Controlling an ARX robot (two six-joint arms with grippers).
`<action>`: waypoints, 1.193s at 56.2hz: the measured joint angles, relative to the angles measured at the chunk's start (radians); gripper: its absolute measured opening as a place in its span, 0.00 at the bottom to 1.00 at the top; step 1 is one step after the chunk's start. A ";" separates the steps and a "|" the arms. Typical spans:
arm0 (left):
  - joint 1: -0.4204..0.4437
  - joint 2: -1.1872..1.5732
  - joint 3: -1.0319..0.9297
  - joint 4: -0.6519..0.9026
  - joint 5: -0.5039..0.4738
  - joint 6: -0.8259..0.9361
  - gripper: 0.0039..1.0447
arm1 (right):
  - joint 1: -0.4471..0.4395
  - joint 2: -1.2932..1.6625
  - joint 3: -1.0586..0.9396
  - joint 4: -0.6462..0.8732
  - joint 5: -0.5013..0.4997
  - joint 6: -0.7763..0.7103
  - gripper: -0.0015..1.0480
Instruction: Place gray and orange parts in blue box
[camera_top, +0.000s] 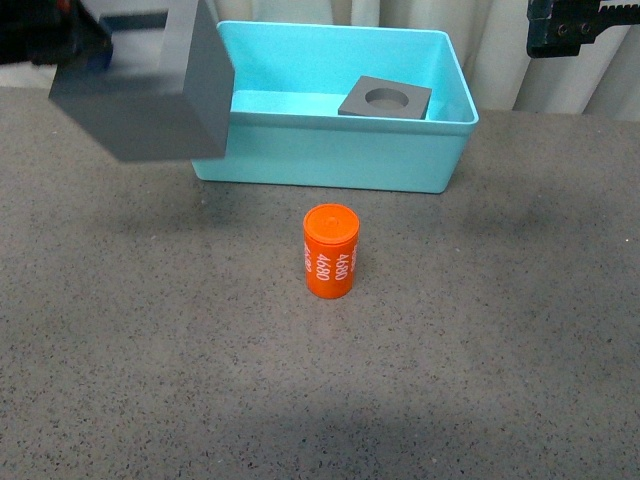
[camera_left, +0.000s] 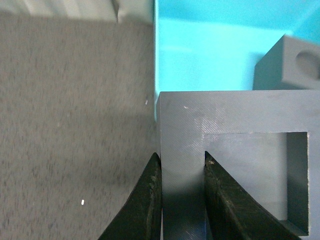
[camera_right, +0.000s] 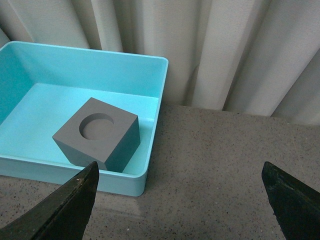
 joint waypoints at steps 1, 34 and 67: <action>-0.002 0.002 0.006 0.006 0.000 0.000 0.17 | 0.000 0.000 0.000 0.000 0.000 0.000 0.91; 0.002 0.380 0.461 0.003 0.080 0.015 0.17 | 0.000 0.000 0.000 0.000 0.000 0.000 0.91; 0.002 0.598 0.588 -0.027 0.079 0.034 0.17 | 0.000 0.000 0.000 0.000 0.000 0.000 0.91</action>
